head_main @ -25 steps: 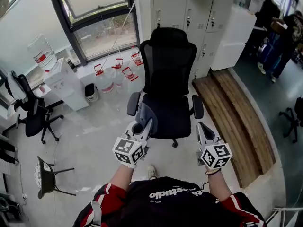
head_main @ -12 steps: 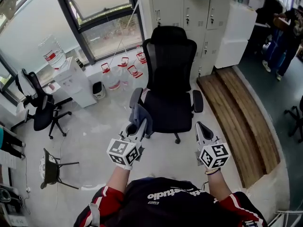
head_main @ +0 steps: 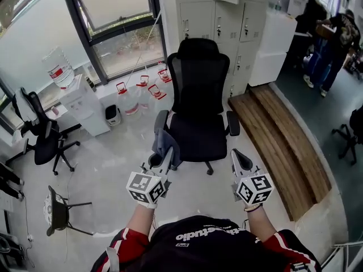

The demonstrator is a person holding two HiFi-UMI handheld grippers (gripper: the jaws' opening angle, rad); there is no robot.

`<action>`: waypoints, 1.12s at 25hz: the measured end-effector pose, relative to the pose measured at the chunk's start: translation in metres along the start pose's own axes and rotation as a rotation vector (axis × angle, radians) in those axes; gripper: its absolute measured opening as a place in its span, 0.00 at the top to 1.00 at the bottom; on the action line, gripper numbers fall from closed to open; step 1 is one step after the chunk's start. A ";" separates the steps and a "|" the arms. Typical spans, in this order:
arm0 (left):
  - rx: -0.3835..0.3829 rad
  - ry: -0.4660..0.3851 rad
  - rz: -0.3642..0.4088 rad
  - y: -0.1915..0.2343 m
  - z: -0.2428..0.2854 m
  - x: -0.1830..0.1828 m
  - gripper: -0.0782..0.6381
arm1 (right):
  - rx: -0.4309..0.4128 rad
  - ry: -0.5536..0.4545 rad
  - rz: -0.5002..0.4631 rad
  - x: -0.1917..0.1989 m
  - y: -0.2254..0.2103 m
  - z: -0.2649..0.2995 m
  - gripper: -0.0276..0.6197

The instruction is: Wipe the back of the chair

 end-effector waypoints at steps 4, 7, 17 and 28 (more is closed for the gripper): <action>0.005 -0.007 0.000 0.014 -0.030 -0.002 0.81 | 0.014 -0.002 -0.016 0.007 0.035 -0.007 0.96; 0.021 0.004 0.005 0.020 -0.048 -0.004 0.81 | 0.036 -0.005 -0.014 0.012 0.057 -0.016 0.96; 0.119 0.006 0.029 0.013 -0.085 0.003 0.81 | 0.103 -0.045 0.008 0.032 0.107 -0.055 0.96; 0.134 -0.001 0.019 0.016 -0.113 0.001 0.81 | 0.111 -0.058 0.002 0.036 0.134 -0.067 0.96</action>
Point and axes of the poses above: the fingertips, and each gripper's own axes: z forward along the fingers, y to its left, x out of its underside, the point moved 10 cm from there along -z, backward along the fingers, and after that the axes turned 4 degrees about -y, right-handed, at the moved point
